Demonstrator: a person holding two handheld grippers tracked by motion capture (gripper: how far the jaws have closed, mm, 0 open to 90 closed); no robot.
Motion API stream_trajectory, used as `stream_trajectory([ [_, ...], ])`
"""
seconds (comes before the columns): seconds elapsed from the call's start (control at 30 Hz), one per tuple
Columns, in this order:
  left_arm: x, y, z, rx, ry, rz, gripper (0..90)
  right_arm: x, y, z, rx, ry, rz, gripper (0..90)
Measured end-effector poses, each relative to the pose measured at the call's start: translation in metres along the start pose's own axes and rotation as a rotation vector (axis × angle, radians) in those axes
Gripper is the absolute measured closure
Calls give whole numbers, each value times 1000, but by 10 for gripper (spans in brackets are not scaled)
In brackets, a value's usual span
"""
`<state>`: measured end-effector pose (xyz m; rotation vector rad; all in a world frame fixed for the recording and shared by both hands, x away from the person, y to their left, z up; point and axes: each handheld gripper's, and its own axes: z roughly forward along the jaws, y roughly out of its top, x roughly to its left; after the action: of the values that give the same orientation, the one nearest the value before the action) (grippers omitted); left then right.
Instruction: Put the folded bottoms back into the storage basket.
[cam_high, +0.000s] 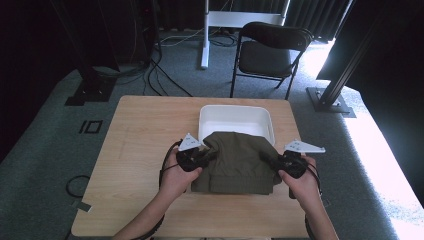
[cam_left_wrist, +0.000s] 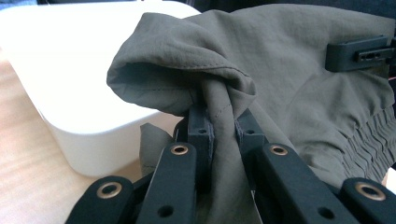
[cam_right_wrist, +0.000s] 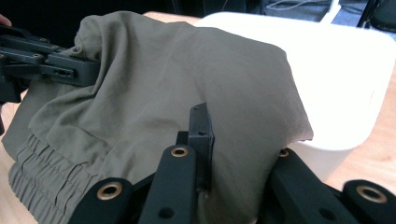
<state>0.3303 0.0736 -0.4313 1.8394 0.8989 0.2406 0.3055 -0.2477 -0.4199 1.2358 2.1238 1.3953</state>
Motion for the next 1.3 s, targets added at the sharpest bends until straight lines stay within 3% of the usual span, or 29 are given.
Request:
stream_trajectory([
  [0.23,7,23,-2,-26,11,17,828,-6,23,3,-31,-9,6,807],
  [0.73,31,57,9,-58,15,-1,828,-25,64,23,-43,-24,33,807],
  [1.0,44,67,23,-50,23,-11,828,-39,77,39,-26,-47,59,806],
  [1.3,60,75,37,-45,45,-49,828,-53,88,58,-10,-62,91,806],
])
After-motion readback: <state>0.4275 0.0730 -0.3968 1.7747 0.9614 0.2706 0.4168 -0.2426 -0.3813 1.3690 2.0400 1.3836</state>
